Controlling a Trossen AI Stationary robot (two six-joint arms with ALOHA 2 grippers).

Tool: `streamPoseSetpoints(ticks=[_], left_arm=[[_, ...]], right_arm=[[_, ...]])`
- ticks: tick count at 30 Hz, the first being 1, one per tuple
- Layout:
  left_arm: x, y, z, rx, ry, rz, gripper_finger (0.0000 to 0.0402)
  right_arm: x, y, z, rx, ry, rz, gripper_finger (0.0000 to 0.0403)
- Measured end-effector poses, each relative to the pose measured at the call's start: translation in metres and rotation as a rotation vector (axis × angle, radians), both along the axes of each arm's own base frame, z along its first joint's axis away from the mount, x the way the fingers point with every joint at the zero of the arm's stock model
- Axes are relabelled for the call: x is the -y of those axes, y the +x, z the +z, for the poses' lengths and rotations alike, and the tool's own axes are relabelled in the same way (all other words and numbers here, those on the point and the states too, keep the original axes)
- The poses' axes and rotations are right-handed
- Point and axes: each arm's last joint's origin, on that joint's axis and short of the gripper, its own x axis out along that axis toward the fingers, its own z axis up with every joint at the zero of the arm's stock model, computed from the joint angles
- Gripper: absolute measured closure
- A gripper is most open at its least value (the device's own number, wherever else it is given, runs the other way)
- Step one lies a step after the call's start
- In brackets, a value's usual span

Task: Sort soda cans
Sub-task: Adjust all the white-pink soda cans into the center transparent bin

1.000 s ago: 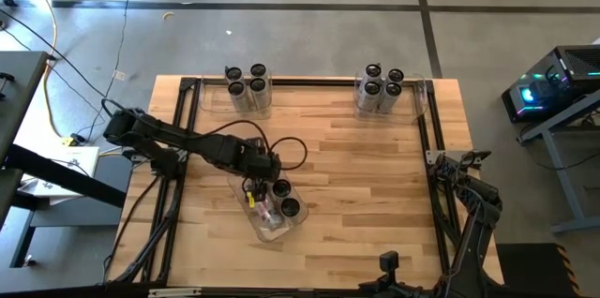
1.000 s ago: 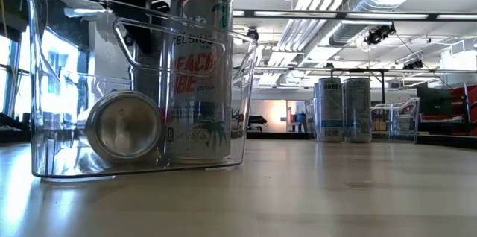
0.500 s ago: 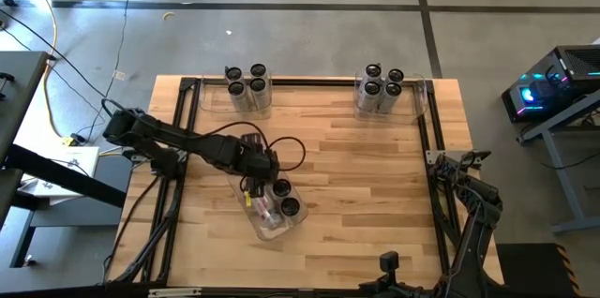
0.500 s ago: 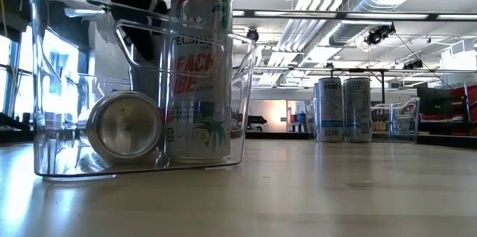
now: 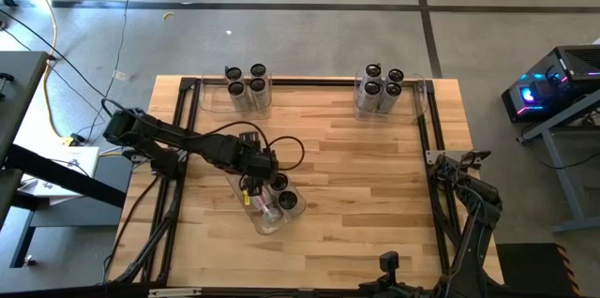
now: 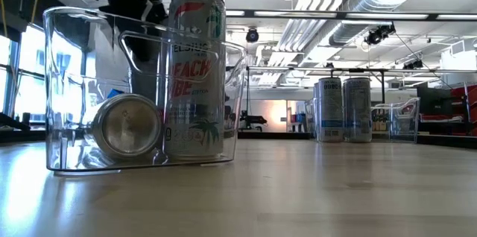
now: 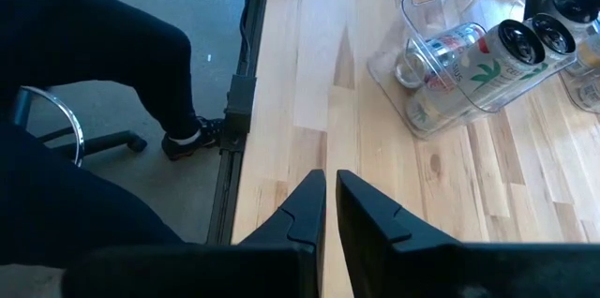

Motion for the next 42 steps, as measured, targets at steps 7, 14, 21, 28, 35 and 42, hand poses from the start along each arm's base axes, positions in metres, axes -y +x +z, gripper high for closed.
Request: streamPoseSetpoints(ticks=[7, 14, 21, 28, 35, 42], left_arm=[[0.0, -0.002, 0.029, -0.006, -0.004, 0.014, 0.0088], [0.009, -0.007, 0.068, 0.099, 0.013, 0.044, 0.0087], [0.031, -0.055, 0.091, 0.33, 0.159, 0.108, 0.0087], [0.049, -0.099, 0.067, 0.528, 0.146, 0.169, 0.0087], [0.058, -0.101, 0.016, 0.601, 0.175, 0.062, 0.0087], [0.061, -0.104, 0.0, 0.635, 0.234, 0.034, 0.0087]], right_arm=[[0.003, 0.004, 0.002, 0.073, -0.031, -0.04, 0.0379], [0.024, 0.034, 0.003, 0.097, -0.11, -0.096, 0.0314], [0.065, 0.074, 0.002, 0.062, -0.264, -0.181, 0.0183], [0.112, 0.113, 0.004, 0.055, -0.377, -0.298, 0.0121], [0.189, 0.19, 0.009, -0.079, -0.229, -0.102, 0.0118], [0.279, 0.233, 0.014, -0.092, 0.167, 0.114, 0.0118]])
